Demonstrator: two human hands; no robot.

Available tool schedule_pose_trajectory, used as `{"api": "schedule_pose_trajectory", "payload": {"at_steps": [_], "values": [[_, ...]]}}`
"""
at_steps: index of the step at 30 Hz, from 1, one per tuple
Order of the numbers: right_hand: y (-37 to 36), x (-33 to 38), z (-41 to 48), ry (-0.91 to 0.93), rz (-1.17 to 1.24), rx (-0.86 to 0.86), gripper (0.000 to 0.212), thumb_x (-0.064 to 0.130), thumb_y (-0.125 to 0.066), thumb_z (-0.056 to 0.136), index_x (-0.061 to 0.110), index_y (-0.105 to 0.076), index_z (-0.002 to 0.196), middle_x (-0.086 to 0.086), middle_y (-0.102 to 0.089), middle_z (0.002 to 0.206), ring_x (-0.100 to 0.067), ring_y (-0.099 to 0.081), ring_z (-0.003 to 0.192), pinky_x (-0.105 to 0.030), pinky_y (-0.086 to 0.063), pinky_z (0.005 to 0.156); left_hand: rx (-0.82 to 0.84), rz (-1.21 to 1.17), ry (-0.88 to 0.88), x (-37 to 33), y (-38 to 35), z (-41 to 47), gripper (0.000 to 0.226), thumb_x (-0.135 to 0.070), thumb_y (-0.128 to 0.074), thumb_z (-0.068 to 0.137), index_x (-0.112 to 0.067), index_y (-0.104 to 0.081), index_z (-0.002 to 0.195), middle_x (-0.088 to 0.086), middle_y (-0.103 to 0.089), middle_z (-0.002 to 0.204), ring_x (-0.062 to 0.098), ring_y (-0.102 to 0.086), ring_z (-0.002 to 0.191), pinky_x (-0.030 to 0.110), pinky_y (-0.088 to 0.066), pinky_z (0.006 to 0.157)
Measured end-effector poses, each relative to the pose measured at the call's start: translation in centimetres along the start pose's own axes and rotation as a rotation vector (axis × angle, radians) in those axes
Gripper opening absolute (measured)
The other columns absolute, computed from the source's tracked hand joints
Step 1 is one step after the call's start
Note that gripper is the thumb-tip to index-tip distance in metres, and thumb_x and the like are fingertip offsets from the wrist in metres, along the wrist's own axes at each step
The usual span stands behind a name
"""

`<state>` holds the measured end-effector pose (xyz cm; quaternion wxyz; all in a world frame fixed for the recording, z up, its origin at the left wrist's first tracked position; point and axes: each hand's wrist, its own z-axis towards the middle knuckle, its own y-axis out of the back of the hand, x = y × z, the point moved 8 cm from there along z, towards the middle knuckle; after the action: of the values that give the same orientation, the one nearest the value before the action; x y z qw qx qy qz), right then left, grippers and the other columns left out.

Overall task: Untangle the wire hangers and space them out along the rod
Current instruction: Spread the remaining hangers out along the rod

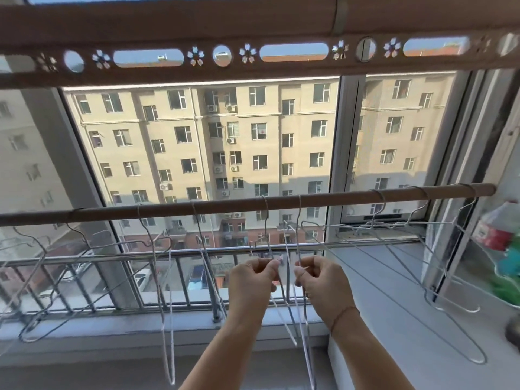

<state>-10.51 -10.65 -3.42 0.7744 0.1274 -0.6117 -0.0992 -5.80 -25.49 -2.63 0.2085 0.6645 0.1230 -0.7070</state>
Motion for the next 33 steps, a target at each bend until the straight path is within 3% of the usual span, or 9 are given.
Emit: {"api": "schedule_pose_trajectory", "payload": {"at_steps": [4,8,13,18,22,26,29,31,33], "values": [[1.4,-0.3,0.4,-0.012,0.017,-0.030,0.009,0.012,-0.061,0.085,0.019,-0.062,0.079,-0.007,-0.069,0.071,-0.020,-0.066,0.067,-0.029,-0.055,0.067,-0.040,-0.065,0.014,0.2,0.8,0.2,0.020,-0.013,-0.065,0.084,-0.018,-0.068,0.064,-0.002,-0.062,0.052,0.013,-0.052,0.049,0.027,-0.045,0.051],[3.1,-1.1,1.0,-0.025,0.024,-0.064,0.009,0.012,-0.061,0.085,0.018,-0.064,0.080,-0.008,-0.069,0.070,-0.023,-0.066,0.067,-0.032,-0.056,0.069,-0.049,-0.066,0.024,0.4,0.6,0.4,0.015,-0.014,-0.066,0.084,-0.016,-0.069,0.069,-0.002,-0.063,0.054,0.012,-0.054,0.050,0.025,-0.046,0.049],[4.3,-1.7,1.4,-0.036,0.024,-0.071,0.005,0.015,-0.062,0.085,0.016,-0.064,0.080,-0.001,-0.064,0.061,-0.008,-0.055,0.051,-0.010,-0.043,0.047,-0.024,-0.045,0.013,0.7,-0.4,0.4,0.015,-0.015,-0.065,0.085,-0.016,-0.069,0.070,0.002,-0.065,0.057,0.013,-0.055,0.051,0.026,-0.046,0.051],[5.2,-2.0,1.5,-0.037,-0.007,-0.084,0.005,0.019,-0.062,0.085,0.019,-0.062,0.081,-0.001,-0.066,0.067,-0.011,-0.058,0.060,-0.014,-0.043,0.055,-0.032,-0.056,0.006,1.3,-0.9,0.8,0.007,-0.020,-0.068,0.082,-0.014,-0.069,0.080,0.003,-0.065,0.062,0.016,-0.055,0.056,0.028,-0.046,0.055],[7.7,-1.3,1.2,0.021,-0.091,-0.151,0.006,0.019,-0.060,0.086,0.016,-0.064,0.088,0.000,-0.065,0.075,-0.014,-0.062,0.072,-0.016,-0.048,0.065,-0.157,0.100,-0.099,0.4,-0.2,0.8,0.026,-0.029,-0.068,0.081,-0.013,-0.064,0.101,0.004,-0.067,0.081,0.019,-0.063,0.072,0.031,-0.051,0.065],[13.9,0.2,0.5,0.128,-0.138,-0.423,0.006,0.015,-0.060,0.085,0.020,-0.063,0.086,0.006,-0.063,0.071,-0.005,-0.057,0.065,-0.008,-0.045,0.057,-0.233,0.181,-0.332,-3.8,-0.5,-1.3,0.022,-0.030,-0.063,0.084,-0.022,-0.057,0.104,-0.002,-0.064,0.086,0.017,-0.063,0.078,0.027,-0.053,0.066],[19.3,-0.6,0.4,0.121,-0.138,-0.661,0.007,0.011,-0.060,0.085,0.016,-0.064,0.085,-0.002,-0.065,0.073,-0.016,-0.058,0.066,-0.015,-0.049,0.063,-0.125,0.110,-0.432,-6.6,-3.5,-3.6,0.008,-0.024,-0.064,0.083,-0.027,-0.061,0.091,-0.007,-0.064,0.077,0.009,-0.062,0.071,0.012,-0.048,0.059],[21.7,-1.9,1.2,0.078,-0.213,-0.722,0.008,0.012,-0.061,0.083,0.012,-0.066,0.089,-0.011,-0.066,0.081,-0.023,-0.059,0.069,-0.034,-0.054,0.070,0.048,0.041,-0.375,-6.6,-7.1,-4.2,0.008,-0.025,-0.066,0.082,-0.032,-0.064,0.085,-0.004,-0.069,0.075,0.009,-0.065,0.070,0.018,-0.051,0.062],[22.6,-3.0,2.1,0.049,-0.296,-0.701,0.013,0.012,-0.062,0.082,0.011,-0.067,0.094,-0.015,-0.066,0.090,-0.025,-0.060,0.075,-0.040,-0.054,0.077,0.228,-0.031,-0.268,-5.7,-11.2,-4.3,0.009,-0.024,-0.065,0.084,-0.031,-0.066,0.089,-0.002,-0.070,0.077,0.015,-0.066,0.072,0.026,-0.054,0.066]]}}
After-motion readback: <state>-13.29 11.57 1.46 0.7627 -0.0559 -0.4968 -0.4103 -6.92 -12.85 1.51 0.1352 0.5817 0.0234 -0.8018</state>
